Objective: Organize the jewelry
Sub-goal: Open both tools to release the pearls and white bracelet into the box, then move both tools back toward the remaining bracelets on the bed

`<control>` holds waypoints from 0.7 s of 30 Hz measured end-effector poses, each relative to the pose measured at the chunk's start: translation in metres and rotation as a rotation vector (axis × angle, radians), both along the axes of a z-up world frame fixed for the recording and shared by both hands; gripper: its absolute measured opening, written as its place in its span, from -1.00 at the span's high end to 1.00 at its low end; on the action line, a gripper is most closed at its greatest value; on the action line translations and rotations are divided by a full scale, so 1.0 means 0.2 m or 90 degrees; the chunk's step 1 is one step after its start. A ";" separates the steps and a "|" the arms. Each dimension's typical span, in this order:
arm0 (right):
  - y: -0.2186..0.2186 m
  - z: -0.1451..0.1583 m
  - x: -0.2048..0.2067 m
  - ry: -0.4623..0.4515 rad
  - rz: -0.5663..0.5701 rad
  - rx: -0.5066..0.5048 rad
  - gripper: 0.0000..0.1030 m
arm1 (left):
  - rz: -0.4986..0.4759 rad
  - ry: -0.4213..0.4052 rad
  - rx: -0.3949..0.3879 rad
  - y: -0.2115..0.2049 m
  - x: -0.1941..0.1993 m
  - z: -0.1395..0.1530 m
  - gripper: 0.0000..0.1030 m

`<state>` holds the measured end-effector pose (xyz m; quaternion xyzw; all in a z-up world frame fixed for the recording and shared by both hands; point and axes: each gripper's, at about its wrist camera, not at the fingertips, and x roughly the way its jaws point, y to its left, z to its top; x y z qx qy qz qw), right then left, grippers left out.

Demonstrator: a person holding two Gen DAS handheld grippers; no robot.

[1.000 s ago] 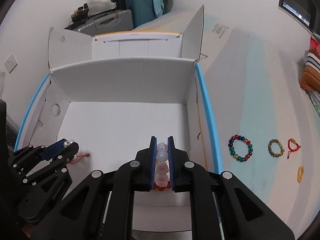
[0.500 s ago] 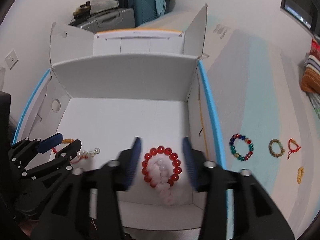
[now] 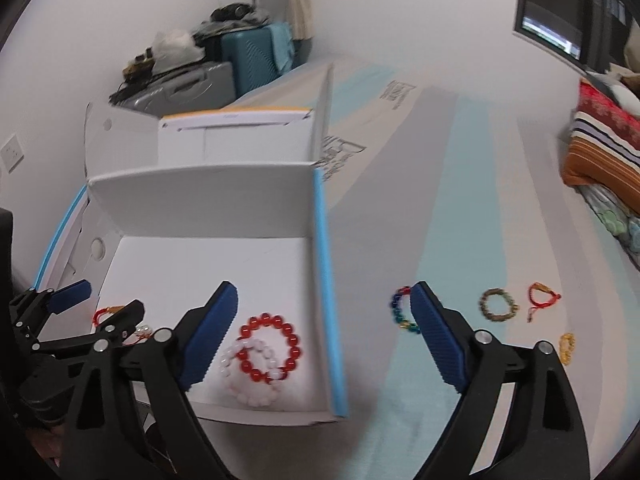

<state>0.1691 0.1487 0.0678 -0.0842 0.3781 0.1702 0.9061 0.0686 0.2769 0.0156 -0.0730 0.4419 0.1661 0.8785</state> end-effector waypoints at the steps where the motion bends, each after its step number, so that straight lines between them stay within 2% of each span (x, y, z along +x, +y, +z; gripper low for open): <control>1: -0.04 0.01 0.00 -0.005 -0.006 0.004 -0.72 | -0.003 -0.004 0.001 -0.02 0.01 0.01 -0.59; 4: -0.14 0.04 0.00 -0.015 -0.021 0.014 -0.76 | -0.012 -0.016 -0.001 -0.07 0.02 0.04 -0.64; 7: -0.22 0.07 -0.02 -0.023 -0.028 0.023 -0.84 | -0.026 -0.028 0.001 -0.14 0.04 0.07 -0.77; 11: -0.38 0.11 -0.04 -0.038 -0.050 0.031 -0.85 | -0.050 -0.064 -0.003 -0.29 0.06 0.12 -0.86; 21: -0.80 0.17 -0.07 -0.052 -0.130 0.035 -0.85 | -0.125 -0.085 0.003 -0.67 0.19 0.19 -0.89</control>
